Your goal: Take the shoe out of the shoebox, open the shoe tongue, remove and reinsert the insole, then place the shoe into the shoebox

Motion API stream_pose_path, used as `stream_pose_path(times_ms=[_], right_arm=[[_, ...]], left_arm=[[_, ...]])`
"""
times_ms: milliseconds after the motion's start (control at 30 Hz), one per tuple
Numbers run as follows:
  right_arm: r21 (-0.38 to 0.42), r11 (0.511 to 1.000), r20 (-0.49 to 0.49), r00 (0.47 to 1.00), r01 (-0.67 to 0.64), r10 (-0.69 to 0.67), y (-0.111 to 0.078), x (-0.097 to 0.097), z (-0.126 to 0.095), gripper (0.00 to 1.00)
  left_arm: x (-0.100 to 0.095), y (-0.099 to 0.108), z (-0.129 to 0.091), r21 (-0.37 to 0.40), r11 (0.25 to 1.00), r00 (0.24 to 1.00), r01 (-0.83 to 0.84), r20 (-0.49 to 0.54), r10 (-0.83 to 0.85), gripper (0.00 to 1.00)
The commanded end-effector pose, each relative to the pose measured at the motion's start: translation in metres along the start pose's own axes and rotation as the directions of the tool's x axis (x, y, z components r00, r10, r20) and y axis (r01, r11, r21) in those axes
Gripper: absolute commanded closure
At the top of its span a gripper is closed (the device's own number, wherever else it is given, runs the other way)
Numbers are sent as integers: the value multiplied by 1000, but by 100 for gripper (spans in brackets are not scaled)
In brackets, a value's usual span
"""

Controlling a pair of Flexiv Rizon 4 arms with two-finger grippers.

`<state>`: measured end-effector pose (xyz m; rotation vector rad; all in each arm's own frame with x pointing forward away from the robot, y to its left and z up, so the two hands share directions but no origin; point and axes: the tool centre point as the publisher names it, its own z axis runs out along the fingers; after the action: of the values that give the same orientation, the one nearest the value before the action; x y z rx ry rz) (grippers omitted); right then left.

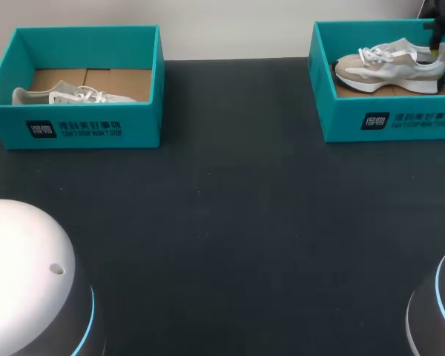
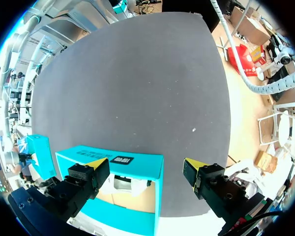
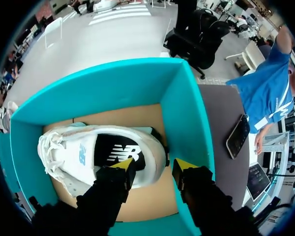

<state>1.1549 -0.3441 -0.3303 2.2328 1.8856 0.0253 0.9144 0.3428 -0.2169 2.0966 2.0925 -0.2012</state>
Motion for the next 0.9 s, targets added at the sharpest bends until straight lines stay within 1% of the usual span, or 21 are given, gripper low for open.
stream_pose_path(times_ms=[33, 300, 333, 400, 433, 467, 633, 800, 900], right_arm=[[40, 999, 2, 1000, 8, -8, 10, 1, 11, 51], [65, 998, 10, 1000, 12, -13, 8, 0, 25, 57], [67, 998, 16, 1000, 17, -18, 8, 0, 26, 60], [70, 997, 17, 1000, 22, -23, 8, 0, 26, 76], [73, 997, 24, 999, 29, -31, 9, 1, 26, 80], [75, 997, 28, 999, 33, -35, 9, 0, 27, 100], [81, 996, 43, 998, 46, -50, 6, -2, 25, 100], [68, 996, 46, 997, 51, -54, 0, -8, 4, 100], [54, 997, 49, 997, 59, -62, -5, -9, -18, 100]], left_arm=[[0, 0, -1, 0, 1000, 1000, 0, -2, 0, 0], [0, 0, -1, 0, 1000, 1000, 0, -2, 0, 0], [0, 0, -1, 0, 1000, 1000, 0, -2, 0, 0], [0, 0, -1, 0, 1000, 1000, 0, -2, 0, 0], [0, 0, -1, 0, 1000, 1000, 0, -2, 0, 0], [0, 0, -1, 0, 1000, 1000, 0, -2, 0, 0], [0, 0, -1, 0, 1000, 1000, 0, -2, 0, 0], [0, 0, -1, 0, 1000, 1000, 0, -2, 0, 0], [0, 0, -1, 0, 1000, 1000, 0, -2, 0, 0]])
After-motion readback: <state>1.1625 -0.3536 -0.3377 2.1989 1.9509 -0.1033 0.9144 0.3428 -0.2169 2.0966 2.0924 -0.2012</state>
